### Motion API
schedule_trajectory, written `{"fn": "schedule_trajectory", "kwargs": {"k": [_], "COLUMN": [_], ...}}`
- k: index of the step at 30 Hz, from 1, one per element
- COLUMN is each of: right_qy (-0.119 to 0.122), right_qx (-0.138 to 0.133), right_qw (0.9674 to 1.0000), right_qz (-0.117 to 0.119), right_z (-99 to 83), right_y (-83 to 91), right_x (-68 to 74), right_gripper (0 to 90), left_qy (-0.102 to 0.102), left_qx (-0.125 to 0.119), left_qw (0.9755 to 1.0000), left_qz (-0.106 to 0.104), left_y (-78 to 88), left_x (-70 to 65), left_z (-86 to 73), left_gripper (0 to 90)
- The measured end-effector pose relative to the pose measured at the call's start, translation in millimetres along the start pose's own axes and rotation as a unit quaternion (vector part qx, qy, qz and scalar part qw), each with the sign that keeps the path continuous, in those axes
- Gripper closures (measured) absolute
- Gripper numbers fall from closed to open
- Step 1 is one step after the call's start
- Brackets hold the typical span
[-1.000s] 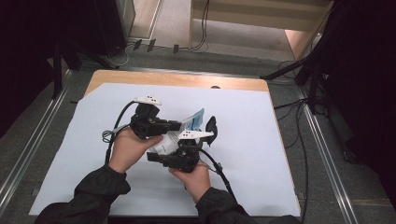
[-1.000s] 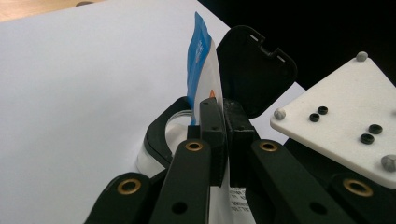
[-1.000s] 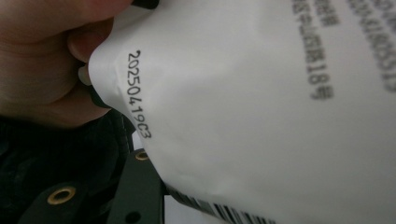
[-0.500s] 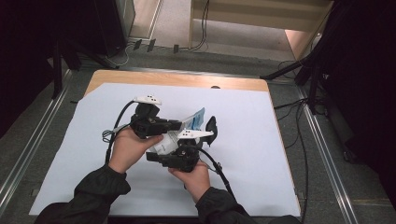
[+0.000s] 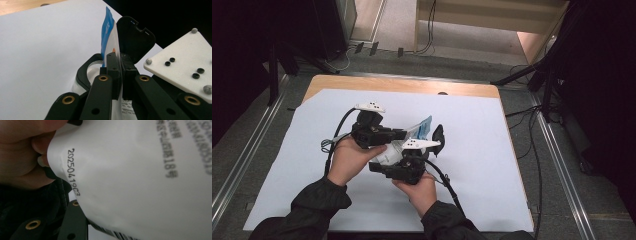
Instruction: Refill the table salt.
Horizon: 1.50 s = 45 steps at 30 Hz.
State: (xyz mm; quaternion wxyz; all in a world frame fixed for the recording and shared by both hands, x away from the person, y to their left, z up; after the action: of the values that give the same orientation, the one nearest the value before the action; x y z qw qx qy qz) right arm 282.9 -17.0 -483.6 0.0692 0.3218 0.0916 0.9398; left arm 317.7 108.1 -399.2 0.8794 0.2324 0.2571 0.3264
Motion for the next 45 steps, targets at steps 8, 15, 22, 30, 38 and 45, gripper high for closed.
{"fn": "schedule_trajectory", "kwargs": {"k": [8,15,22,30,38,45], "right_qy": [-0.01,-0.013,-0.017,-0.022,-0.019,-0.024], "right_qx": [-0.004,-0.003,-0.003,0.0,-0.003,-0.002], "right_qw": [0.9999,0.9997,0.9995,0.9995,0.9995,0.9994], "right_qz": [0.013,0.018,0.025,0.025,0.024,0.023], "right_z": [0.4,-0.2,0.0,-1.2,-1.8,-1.3], "right_y": [0.1,0.0,0.3,0.1,0.5,2.0], "right_x": [-1.0,-2.0,-2.1,-3.8,-4.6,-5.7], "right_gripper": [63.4,63.5,63.6,63.6,63.6,63.6], "left_qy": [-0.001,-0.001,0.0,0.001,0.001,0.001], "left_qx": [0.001,0.002,0.005,0.01,0.008,0.008], "left_qw": [1.0,1.0,1.0,0.9999,0.9999,1.0], "left_qz": [0.0,-0.003,-0.006,-0.004,-0.007,-0.005], "left_y": [0.5,0.1,-0.3,-2.6,-3.9,-6.0], "left_x": [-0.4,-0.1,0.6,1.2,1.1,1.0], "left_z": [0.6,0.5,0.7,-0.1,0.1,0.9], "left_gripper": [88.1,87.4,87.2,87.1,87.2,87.3]}}
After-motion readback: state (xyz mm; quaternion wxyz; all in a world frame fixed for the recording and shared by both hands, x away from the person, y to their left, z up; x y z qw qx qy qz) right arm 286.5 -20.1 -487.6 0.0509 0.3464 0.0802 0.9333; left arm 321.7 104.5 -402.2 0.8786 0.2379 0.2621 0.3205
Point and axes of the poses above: each handheld gripper's, and its own axes: y roughly backward along the jaws, z roughly out of its top, x roughly to its left, the point moved 2 cm from there along -y, roughly forward along the jaws, and after that the axes turned 6 degrees about z, right-handed, at the moved point
